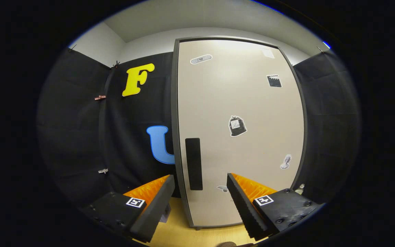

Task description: Open the shoe cabinet door, grab the shoes and put them into the shoe cabinet, then close the shoe cabinet door.

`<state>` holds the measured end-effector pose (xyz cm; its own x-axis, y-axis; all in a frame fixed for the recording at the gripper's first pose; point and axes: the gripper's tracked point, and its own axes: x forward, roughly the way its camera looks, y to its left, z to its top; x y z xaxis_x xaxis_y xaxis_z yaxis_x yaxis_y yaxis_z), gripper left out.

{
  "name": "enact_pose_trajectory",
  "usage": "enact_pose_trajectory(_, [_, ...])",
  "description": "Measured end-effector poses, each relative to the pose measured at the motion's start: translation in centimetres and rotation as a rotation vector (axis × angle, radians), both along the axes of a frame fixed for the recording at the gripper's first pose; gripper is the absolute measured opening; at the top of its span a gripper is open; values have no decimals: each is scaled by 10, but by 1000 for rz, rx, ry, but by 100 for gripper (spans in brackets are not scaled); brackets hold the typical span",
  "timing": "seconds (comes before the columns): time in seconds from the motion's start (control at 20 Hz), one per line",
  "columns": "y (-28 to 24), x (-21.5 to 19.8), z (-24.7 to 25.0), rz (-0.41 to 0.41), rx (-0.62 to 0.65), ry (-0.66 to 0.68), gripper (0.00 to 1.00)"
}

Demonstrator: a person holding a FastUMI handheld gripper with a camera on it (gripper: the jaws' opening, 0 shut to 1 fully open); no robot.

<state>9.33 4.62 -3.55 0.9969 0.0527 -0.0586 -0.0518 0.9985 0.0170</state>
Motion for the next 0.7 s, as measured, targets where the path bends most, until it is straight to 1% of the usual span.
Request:
enact_pose_trajectory(0.3, [2, 51, -12, -34, -2, 12, 99])
enact_pose_trajectory(0.5, [5, 72, -19, -43, 5, 19, 100])
enact_pose_trajectory(0.55, [7, 75, -19, -45, 7, 18, 98])
enact_pose_trajectory(0.6, [7, 79, -20, -49, 9, 19, 89])
enact_pose_trajectory(0.7, [5, 83, -22, -60, 17, 25, 86])
